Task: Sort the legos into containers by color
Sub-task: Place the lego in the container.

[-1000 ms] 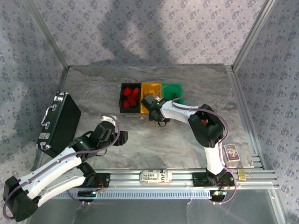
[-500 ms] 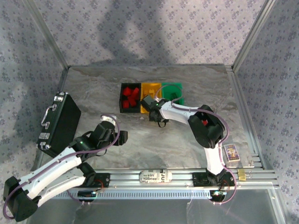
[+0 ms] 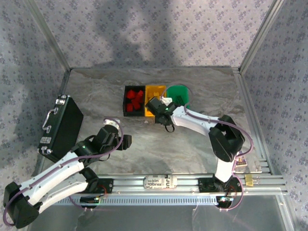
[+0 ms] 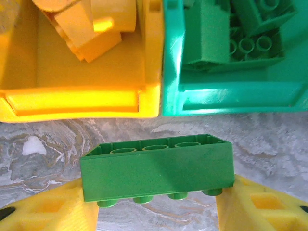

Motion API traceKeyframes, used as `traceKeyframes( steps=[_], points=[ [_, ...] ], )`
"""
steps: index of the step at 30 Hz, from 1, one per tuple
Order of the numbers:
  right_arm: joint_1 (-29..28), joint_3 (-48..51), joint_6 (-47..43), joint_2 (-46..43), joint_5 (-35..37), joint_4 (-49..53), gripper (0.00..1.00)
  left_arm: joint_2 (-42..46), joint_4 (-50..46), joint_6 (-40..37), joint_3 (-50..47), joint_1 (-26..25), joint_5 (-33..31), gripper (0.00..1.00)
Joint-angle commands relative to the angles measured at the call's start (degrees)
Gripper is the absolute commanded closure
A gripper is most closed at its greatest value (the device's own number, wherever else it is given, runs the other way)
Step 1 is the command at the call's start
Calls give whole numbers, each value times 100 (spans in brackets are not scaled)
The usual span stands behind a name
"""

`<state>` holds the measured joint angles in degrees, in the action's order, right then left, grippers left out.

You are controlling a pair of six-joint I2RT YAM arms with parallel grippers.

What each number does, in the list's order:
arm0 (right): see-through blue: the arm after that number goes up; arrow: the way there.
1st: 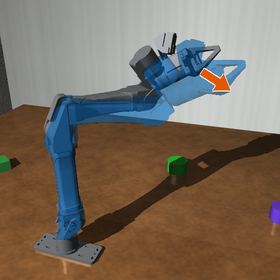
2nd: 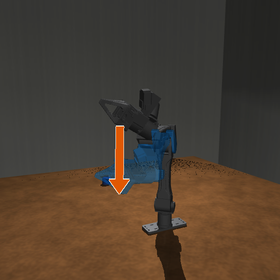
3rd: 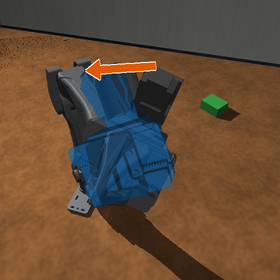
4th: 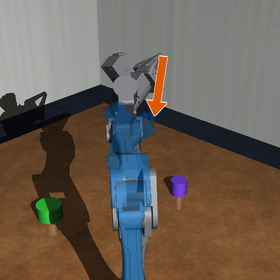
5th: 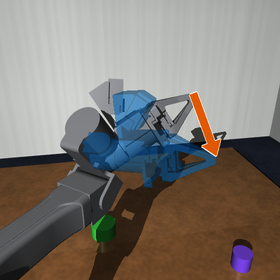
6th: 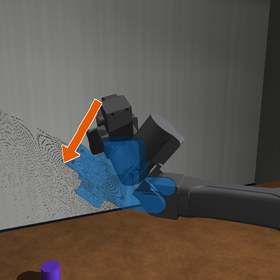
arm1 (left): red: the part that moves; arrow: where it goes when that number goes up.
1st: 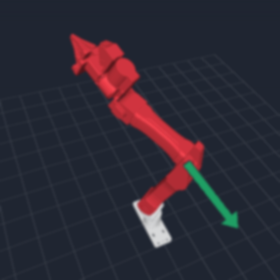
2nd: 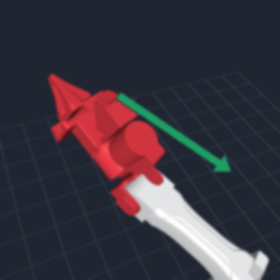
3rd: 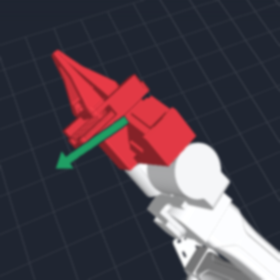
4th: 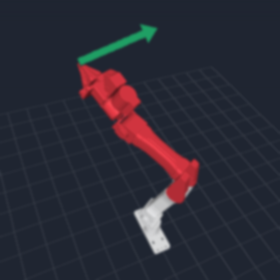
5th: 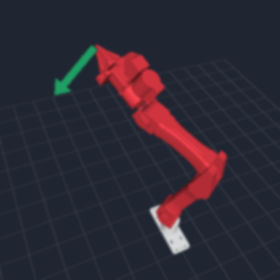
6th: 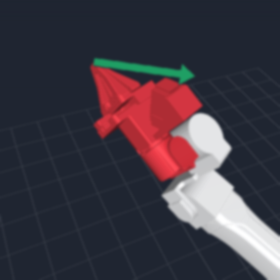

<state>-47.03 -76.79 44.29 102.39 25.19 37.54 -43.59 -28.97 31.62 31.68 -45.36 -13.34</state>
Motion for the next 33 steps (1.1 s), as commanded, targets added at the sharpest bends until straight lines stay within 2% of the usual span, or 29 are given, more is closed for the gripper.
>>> traceKeyframes(
  steps=[1,12,25,30,33],
  points=[
    [177,-69,-226,-251,234,254,41,1,-72,33,70,19,-90,18],
    [1166,-573,-781,-398,-299,185,40,40,-185,13,198,16,-81,18],
    [2055,-1722,-1106,420,-1087,398,37,53,-318,-12,323,12,-143,18],
    [2134,-2272,-1153,737,-1241,636,31,77,-389,9,376,13,-173,18],
    [2148,-2482,-1267,766,-1282,699,21,99,-446,9,409,11,-178,18]
  ],
)
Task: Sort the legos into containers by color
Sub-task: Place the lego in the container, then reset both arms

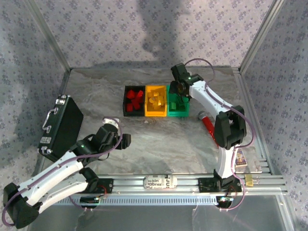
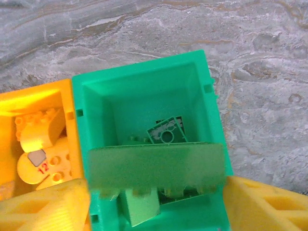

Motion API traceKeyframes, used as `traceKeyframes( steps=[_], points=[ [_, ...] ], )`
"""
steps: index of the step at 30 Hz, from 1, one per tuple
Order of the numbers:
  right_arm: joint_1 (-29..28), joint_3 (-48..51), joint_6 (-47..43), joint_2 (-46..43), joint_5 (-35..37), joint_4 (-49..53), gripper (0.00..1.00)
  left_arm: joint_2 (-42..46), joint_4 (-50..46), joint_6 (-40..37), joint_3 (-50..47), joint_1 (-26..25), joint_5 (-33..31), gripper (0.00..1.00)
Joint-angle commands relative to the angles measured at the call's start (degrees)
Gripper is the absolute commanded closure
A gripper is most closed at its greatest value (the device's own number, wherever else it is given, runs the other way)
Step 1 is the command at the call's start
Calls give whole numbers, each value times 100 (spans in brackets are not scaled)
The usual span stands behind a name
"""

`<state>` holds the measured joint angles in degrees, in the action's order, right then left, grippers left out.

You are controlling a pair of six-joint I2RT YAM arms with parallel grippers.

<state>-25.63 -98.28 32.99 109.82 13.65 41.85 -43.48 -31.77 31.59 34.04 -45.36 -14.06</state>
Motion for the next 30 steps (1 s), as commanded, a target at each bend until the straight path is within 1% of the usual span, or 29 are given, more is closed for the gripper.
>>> traceKeyframes(
  steps=[1,4,7,10,14,20,23,25,30],
  points=[
    [-22,-397,-192,-2,-60,322,16,99,-181,5,182,13,-114,18],
    [-138,-404,-293,-167,193,438,13,96,-189,-13,188,18,-131,18],
    [-152,-226,-302,-410,201,395,13,86,-156,-14,181,16,-146,18],
    [-164,138,-307,-781,99,201,13,63,-119,-15,208,18,-152,18],
    [-186,878,-378,-1436,-12,-332,12,108,-75,-56,214,12,-290,18],
    [-118,2114,-475,-2671,98,-1160,11,171,-29,-115,261,14,-787,17],
    [-85,2585,-619,-3258,230,-1387,11,137,70,-199,256,17,-1015,16],
    [-79,2913,-781,-3658,349,-1548,12,70,190,-353,231,27,-1185,15],
    [-113,4176,-1310,-4900,507,-2296,12,-196,268,-625,293,23,-1867,14]
  ],
)
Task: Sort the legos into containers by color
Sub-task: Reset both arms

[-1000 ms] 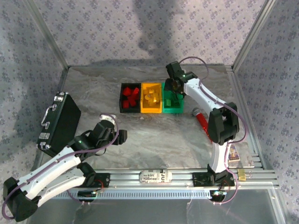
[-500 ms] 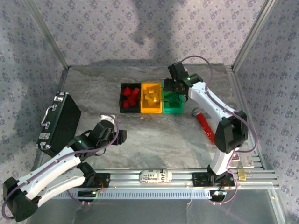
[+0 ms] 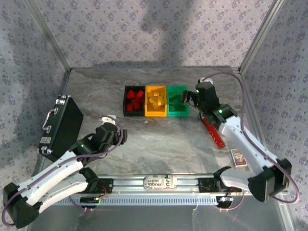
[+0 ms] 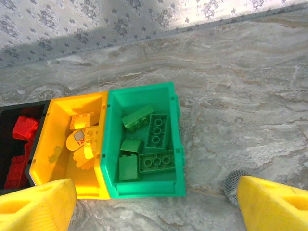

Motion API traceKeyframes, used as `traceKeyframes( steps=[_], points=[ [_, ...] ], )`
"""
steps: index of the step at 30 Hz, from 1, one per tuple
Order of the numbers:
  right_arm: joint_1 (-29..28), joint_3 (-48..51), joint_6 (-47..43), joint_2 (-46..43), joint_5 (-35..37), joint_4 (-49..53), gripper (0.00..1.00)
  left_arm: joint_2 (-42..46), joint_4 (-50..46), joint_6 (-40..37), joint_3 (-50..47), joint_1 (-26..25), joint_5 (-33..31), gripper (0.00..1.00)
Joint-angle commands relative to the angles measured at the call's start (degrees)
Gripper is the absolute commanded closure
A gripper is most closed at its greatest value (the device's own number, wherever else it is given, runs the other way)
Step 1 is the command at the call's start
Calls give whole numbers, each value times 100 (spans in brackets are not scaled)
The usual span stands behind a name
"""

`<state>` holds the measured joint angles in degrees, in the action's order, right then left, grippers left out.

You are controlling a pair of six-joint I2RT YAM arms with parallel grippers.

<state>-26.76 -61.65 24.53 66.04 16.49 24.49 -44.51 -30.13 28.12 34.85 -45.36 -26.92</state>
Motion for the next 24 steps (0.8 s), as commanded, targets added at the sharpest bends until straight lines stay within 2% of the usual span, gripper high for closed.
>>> traceKeyframes(
  steps=[1,2,3,9,13,16,24],
  points=[
    [-11,732,-594,-732,256,-709,12,-127,117,-347,239,25,-738,14],
    [-27,1033,-758,-993,339,-912,2,-176,171,-464,252,33,-894,14],
    [-34,1311,-869,-1243,501,-1086,1,-210,249,-603,268,32,-1061,13],
    [-30,2147,-1037,-2315,1643,-752,1,-387,922,-1617,37,188,-2244,9],
    [0,2605,-987,-2763,1988,-538,1,-418,1732,-2127,-473,624,-2166,8],
    [48,2942,-833,-3027,2074,-467,1,-302,2065,-2225,-897,915,-2106,8],
    [293,3846,-822,-3480,2168,-488,1,-217,2484,-2318,-1483,976,-2425,9]
  ],
)
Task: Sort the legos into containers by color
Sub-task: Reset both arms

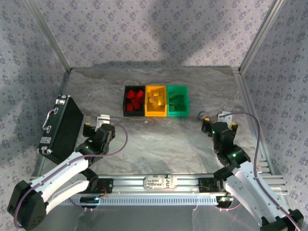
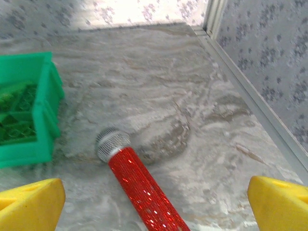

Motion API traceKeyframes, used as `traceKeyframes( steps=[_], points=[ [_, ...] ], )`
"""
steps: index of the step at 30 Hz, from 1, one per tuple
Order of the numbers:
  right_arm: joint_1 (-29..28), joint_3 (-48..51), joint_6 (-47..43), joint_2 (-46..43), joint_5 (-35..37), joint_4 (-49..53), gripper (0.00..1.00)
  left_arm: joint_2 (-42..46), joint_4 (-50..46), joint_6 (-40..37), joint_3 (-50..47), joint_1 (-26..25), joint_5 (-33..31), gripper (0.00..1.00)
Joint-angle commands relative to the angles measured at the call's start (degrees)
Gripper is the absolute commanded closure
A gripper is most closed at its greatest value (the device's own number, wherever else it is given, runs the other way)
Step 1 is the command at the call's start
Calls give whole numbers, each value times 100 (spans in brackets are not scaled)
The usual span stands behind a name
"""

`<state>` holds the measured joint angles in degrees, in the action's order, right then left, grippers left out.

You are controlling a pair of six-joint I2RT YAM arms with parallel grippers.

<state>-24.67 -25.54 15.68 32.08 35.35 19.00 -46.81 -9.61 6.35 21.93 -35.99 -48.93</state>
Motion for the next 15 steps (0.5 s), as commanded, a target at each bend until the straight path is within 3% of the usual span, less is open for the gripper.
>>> traceKeyframes(
  steps=[1,4,7,10,15],
  points=[
    [117,327,30,-83,334,77,1,-32,516,-85,-303,37,-203,9],
    [356,267,301,-70,371,357,1,-103,438,-9,-433,-50,-25,10],
    [809,328,71,18,-278,17,1,-88,629,-98,-496,-60,-84,10],
    [1201,455,-334,271,-449,-504,1,-111,659,-55,-484,37,-91,9],
    [1228,1188,-699,376,-495,-1399,1,-35,686,26,-513,144,-187,9]
  ],
)
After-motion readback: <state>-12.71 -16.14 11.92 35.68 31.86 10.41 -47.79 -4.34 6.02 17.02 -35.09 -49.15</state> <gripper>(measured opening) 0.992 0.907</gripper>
